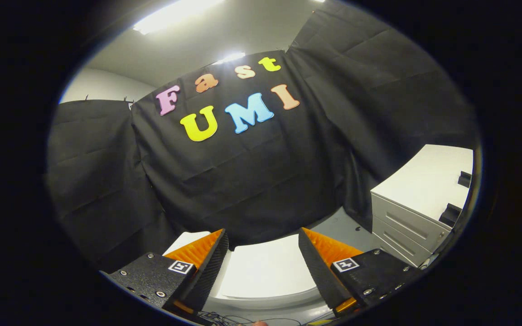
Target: Open the toilet lid.
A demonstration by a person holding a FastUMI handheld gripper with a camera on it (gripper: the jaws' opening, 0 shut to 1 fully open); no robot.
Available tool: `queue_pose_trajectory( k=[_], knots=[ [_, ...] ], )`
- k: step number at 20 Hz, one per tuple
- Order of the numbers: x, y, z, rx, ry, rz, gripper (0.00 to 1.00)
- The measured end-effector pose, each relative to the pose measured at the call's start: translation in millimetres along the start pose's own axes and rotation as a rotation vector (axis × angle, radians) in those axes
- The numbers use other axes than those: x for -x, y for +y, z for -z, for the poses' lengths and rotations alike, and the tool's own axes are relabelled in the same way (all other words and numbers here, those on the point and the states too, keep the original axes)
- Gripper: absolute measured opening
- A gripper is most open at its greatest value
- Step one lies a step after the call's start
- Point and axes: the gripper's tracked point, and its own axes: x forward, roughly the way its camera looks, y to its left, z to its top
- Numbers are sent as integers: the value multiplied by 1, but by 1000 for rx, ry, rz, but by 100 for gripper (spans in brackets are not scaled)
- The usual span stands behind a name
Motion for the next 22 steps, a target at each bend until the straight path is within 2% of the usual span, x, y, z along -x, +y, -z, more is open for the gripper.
queue_pose_trajectory(
  k=[4, 10, 22],
  knots=[
    [-4, -32, 26, -25, 46, 79, 96],
    [-16, -38, 51, -63, 90, 59, 96],
    [-33, -65, 133, -138, 232, 101, 96]
  ],
)
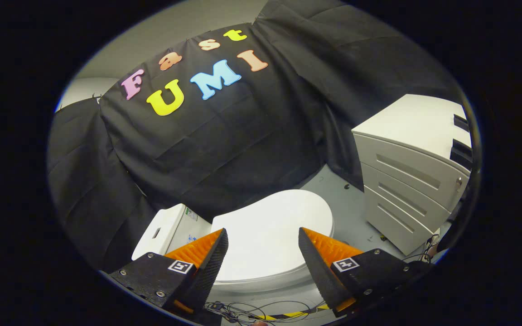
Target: Open the toilet lid.
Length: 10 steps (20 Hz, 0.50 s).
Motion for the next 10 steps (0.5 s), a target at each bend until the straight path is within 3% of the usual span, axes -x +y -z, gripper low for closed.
queue_pose_trajectory(
  k=[5, 10],
  knots=[
    [-15, -35, 42, -23, 88, 54, 96],
    [-21, -87, 61, -180, 119, 110, 96]
  ],
)
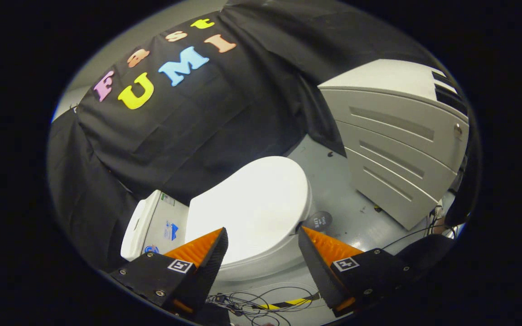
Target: Open the toilet lid.
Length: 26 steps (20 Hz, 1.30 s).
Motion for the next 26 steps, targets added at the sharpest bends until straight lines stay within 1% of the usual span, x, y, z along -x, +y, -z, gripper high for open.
queue_pose_trajectory(
  k=[2, 5, 7, 9, 11, 13, 20, 21, 22, 24, 26],
  knots=[
    [-4, -20, -1, -68, -1, 14, 96],
    [-19, -50, -1, -121, 17, 16, 95],
    [-28, -64, -8, -186, 15, 7, 95],
    [-42, -76, -7, -222, 25, 20, 94],
    [-56, -83, -4, -235, 36, 18, 94],
    [-69, -92, 6, -245, 69, 22, 90],
    [-98, -94, 18, -265, 117, -45, 87],
    [-100, -94, 19, -267, 121, -53, 83],
    [-104, -94, 21, -269, 128, -60, 81],
    [-108, -92, 26, -270, 143, -83, 72],
    [-111, -85, 28, -273, 150, -131, 69]
  ],
)
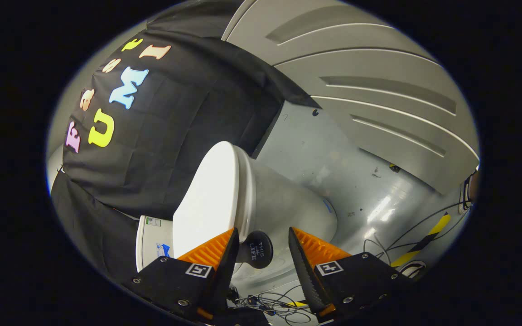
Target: Open the toilet lid.
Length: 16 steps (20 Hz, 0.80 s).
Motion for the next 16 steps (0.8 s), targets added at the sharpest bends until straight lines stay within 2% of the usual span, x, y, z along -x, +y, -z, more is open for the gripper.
queue_pose_trajectory(
  k=[4, 5, 8, 12, 16],
  knots=[
    [-3, 5, 2, 23, 0, -39, 48],
    [-3, 5, 1, 38, -10, -39, 40],
    [3, 7, -4, 57, -31, -38, 32],
    [6, 15, -8, 86, -67, -40, 17],
    [15, 24, -10, 128, -136, -2, 3]
  ],
)
